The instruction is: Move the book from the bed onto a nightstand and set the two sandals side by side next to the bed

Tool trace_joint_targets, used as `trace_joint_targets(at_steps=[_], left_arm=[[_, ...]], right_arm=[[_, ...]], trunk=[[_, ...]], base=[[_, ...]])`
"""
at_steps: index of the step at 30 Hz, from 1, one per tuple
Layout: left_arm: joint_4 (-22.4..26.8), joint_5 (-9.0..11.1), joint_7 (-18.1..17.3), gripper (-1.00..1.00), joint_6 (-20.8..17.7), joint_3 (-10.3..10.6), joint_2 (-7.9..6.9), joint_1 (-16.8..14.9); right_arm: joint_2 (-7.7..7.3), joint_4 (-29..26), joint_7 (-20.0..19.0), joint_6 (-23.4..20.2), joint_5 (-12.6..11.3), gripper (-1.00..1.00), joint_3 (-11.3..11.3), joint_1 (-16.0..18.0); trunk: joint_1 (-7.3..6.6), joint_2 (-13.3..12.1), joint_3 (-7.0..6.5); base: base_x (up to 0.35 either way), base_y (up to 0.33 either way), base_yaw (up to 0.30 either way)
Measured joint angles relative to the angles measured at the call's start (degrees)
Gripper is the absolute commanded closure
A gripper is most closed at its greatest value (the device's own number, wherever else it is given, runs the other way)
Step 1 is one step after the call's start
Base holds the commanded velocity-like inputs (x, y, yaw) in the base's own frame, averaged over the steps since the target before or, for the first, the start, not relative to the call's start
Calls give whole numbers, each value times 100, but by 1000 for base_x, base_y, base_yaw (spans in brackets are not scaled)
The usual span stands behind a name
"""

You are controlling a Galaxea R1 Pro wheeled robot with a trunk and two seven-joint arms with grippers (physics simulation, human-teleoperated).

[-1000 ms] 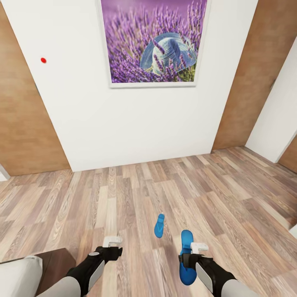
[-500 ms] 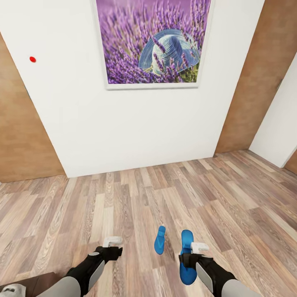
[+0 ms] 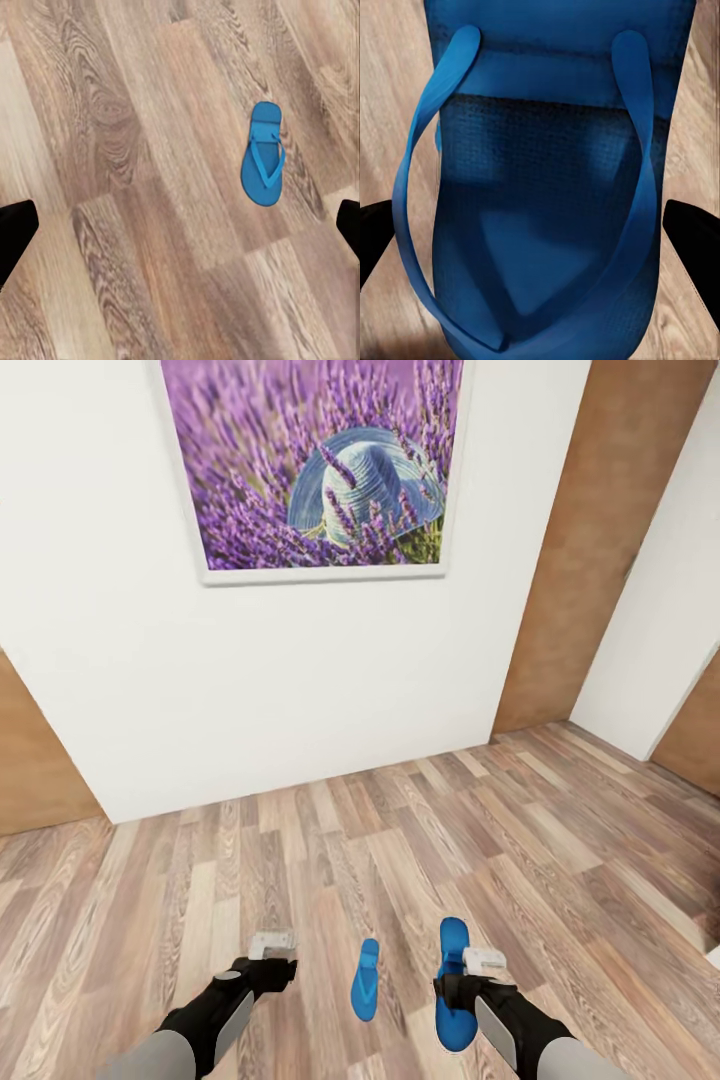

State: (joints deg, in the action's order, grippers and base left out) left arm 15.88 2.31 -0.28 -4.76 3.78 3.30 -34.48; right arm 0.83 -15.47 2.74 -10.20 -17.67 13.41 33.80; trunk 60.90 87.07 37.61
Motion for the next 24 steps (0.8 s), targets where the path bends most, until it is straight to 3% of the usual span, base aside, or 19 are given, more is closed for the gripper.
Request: trace_joint_targets(at_steps=[12, 24], left_arm=[[0, 0, 0, -100, 0, -2, -2, 1], [1, 1, 0, -100, -1, -1, -2, 2]], right_arm=[[2, 0, 1, 0, -1, 100, 0, 0], [5, 3, 4, 10, 8, 100, 0, 1]], trunk=[[0, 0, -33], [1, 0, -38]], base=[[299, 8, -261], [300, 82, -39]])
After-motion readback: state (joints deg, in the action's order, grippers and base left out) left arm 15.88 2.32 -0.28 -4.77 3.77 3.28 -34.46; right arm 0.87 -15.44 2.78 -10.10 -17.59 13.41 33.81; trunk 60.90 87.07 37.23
